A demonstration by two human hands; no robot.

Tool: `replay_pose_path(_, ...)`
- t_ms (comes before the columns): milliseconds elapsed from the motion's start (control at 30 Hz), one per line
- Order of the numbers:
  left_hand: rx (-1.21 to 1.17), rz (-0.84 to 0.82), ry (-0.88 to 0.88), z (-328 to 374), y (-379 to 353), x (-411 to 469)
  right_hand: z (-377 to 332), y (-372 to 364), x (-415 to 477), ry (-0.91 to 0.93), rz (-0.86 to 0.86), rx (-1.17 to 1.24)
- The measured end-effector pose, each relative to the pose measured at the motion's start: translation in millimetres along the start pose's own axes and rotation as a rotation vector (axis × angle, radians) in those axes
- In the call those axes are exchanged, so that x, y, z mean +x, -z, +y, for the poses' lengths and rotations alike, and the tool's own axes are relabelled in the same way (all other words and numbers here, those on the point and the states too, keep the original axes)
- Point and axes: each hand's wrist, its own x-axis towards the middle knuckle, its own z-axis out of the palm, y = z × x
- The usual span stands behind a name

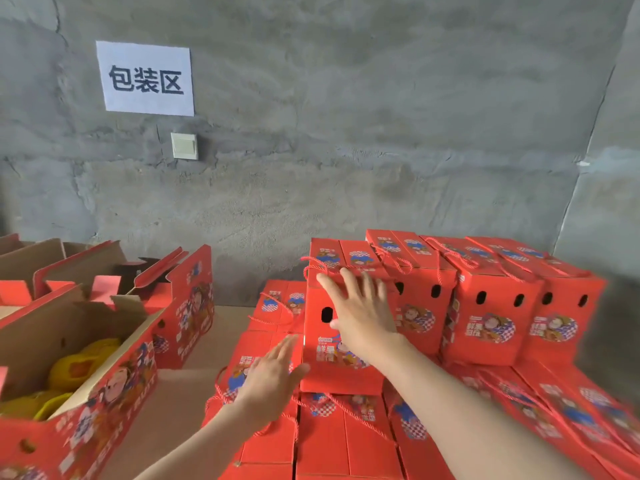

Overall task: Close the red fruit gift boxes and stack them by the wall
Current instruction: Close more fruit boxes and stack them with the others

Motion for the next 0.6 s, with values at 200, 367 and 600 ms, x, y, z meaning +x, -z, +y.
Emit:
replay_pose_path(200, 0.325, -0.195, 0.183, -46.0, -35.7, -16.2, 10.4, -29.8, 57.3, -0.142, 0.018, 0.048)
replay_pose_path(367, 0.334, -0.170, 0.161, -52.5, -38.6, -19.2, 19.9, -49.6, 93.1, -0.184, 0.025, 0.061)
replay_pose_path(600, 0.353, -0.172, 0.170, -52.1, -39.7, -23.5, 6.8, -58.9, 96.8, -0.216, 0.030, 0.097)
